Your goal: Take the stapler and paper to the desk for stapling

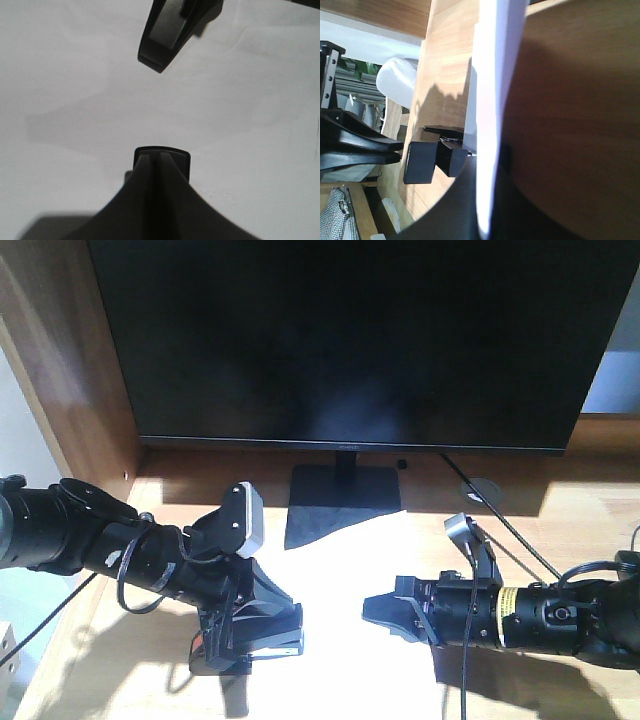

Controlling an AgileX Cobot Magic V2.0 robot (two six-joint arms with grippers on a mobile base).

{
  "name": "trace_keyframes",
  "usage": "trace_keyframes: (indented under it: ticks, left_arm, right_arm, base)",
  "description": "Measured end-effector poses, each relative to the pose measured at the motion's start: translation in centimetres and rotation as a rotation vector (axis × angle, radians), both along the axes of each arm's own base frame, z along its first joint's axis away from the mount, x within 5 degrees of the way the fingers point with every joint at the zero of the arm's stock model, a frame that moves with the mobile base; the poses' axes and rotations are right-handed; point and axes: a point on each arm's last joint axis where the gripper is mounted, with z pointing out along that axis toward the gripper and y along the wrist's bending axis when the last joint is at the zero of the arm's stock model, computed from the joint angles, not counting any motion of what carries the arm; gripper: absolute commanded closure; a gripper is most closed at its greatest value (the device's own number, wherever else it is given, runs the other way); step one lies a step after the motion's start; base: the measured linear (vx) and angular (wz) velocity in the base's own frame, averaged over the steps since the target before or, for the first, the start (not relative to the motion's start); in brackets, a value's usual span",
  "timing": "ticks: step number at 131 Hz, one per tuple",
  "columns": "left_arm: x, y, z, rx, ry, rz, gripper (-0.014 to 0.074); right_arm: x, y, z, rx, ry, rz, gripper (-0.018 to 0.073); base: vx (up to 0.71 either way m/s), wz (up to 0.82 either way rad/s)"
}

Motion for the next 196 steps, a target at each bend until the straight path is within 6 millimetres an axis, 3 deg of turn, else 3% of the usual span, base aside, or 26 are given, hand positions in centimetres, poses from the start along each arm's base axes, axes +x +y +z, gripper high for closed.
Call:
trace_keyframes:
  ticks: [112,163,196]
  left_arm:
    - [0.0,0.0,0.0,-0.007,0.006,0.008,0.0603]
    - [0.5,-0.7,-3.8,-0.024,0.134,-0.001,0.0603]
    - [0.4,-1.0,-4.4,-0.050,0.174,-0.021,0.0603]
  right_arm:
    - [0.0,0.0,0.0,0.000,0.000,0.000,0.0561]
    - [0.0,0.0,0.0,0.000,0.000,0.001,0.0561]
    - [0.0,0.0,0.0,0.000,0.000,0.001,0.0561]
  base:
    - [0.00,0.00]
    - [0.00,0.00]
    - [0.00,0.00]
